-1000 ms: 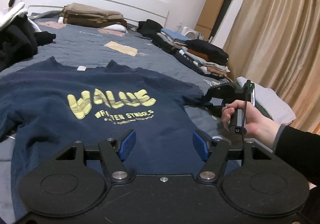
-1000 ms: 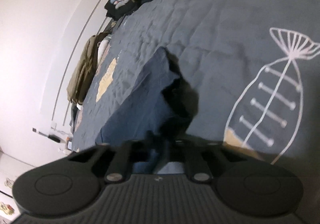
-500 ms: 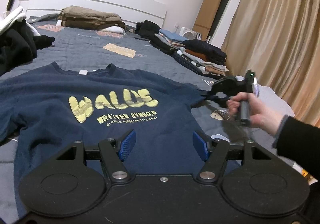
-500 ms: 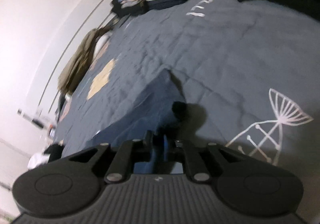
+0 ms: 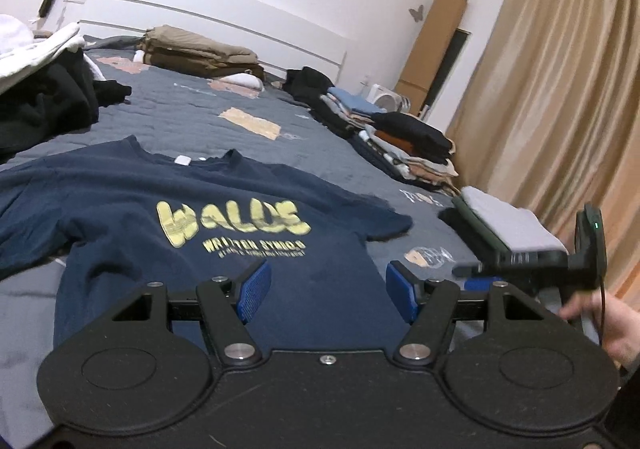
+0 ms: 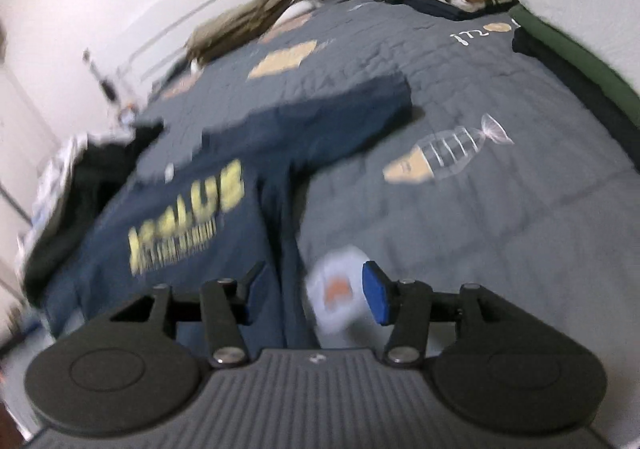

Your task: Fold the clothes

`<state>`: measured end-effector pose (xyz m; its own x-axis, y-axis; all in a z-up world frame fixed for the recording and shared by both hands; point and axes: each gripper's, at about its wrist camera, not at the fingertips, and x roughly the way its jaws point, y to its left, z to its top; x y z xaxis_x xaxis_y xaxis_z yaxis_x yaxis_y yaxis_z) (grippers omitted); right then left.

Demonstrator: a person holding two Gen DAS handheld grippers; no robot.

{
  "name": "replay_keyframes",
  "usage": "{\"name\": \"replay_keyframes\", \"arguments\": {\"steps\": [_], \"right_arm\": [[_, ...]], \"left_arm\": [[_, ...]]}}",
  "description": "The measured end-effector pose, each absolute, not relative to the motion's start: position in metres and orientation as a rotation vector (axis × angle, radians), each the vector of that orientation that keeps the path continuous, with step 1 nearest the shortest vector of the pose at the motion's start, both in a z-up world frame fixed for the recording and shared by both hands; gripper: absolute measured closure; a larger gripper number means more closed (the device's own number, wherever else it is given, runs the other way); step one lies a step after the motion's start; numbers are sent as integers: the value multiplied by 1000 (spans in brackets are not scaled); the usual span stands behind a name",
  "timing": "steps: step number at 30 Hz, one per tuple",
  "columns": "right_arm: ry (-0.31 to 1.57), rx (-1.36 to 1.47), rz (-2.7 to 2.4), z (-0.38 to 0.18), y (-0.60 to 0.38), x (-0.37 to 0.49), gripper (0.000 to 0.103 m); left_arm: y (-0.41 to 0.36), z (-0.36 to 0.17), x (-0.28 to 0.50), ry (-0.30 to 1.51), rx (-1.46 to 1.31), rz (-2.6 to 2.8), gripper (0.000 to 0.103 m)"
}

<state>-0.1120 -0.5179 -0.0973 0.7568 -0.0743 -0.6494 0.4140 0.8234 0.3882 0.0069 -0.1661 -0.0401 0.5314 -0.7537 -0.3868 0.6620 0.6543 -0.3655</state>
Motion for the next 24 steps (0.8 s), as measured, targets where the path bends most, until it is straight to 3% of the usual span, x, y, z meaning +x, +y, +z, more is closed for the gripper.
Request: {"name": "replay_keyframes", "arguments": {"steps": [11,24], "right_arm": [[751,438,-249,-116,-458,-213,53],[780,-222,-115,-132,-366,-240,52]], "left_arm": [[-155,-49,-58,590,-139,-868,40],[-179,-48,-76,573,-131,-933,36]]}}
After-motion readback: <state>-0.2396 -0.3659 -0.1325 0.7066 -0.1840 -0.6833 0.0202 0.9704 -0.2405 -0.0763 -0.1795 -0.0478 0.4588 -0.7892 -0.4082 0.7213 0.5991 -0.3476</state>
